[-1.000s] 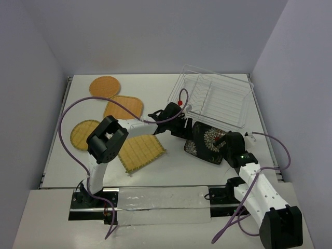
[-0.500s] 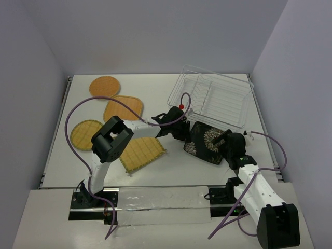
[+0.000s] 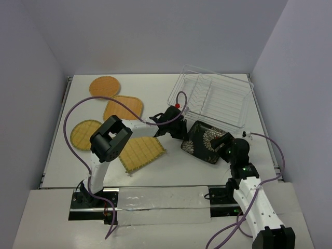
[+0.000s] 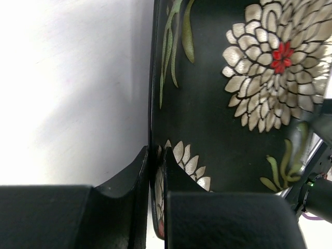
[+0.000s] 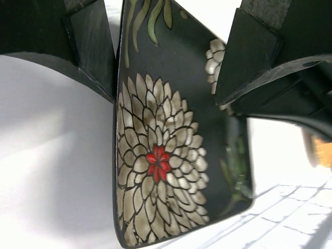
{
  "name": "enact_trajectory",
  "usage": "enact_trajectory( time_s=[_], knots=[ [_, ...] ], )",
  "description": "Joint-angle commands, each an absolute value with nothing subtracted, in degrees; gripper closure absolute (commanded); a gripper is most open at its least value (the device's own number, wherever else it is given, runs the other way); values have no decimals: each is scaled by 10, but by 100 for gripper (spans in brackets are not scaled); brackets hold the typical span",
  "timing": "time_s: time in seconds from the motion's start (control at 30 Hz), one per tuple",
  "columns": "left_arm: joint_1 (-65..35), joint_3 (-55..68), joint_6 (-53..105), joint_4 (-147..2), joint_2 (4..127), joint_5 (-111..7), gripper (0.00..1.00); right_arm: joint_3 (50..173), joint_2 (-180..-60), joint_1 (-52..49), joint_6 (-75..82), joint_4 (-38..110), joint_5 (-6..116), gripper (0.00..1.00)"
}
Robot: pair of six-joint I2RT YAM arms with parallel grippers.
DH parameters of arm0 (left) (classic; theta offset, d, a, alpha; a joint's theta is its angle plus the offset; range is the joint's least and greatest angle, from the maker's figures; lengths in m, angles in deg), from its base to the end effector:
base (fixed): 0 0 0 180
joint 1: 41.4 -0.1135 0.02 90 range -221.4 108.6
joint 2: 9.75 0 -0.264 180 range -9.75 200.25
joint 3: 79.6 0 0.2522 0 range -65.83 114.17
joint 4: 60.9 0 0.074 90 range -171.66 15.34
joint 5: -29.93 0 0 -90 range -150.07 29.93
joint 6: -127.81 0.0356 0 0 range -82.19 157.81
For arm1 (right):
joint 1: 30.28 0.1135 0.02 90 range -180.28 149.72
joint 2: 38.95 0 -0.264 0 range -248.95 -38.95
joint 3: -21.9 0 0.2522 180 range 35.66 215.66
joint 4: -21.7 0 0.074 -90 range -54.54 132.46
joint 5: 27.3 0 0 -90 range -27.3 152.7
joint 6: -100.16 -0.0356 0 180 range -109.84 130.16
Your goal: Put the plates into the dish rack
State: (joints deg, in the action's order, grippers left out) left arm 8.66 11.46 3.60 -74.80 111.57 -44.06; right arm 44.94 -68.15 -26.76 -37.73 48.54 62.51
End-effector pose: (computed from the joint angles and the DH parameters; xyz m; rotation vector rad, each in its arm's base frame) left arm 0.2831 -0.3534 0.1365 0.5017 2.5044 -0.9891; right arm 0.1320 0.0082 0.1555 0.8264 2.0318 0.5198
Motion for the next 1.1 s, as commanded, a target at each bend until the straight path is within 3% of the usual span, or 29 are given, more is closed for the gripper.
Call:
enact_trajectory(
  time_s=[0.0,0.23,0.6,0.8,0.9,1.07],
  knots=[
    [99,85,73,-792,1121,-464,100,455,-625,-262,-383,391,542,24],
    [98,82,77,-784,1116,-442,100,452,-640,-262,-366,360,527,26],
    [98,87,78,-782,1120,-430,100,431,-702,-262,-356,227,430,38],
    [98,87,78,-776,1118,-428,100,450,-735,-262,-332,228,392,69],
    [99,79,79,-768,1108,-427,100,457,-739,-262,-325,238,386,97],
    [98,75,79,-767,1088,-445,99,487,-720,-261,-277,264,343,100]
  ],
)
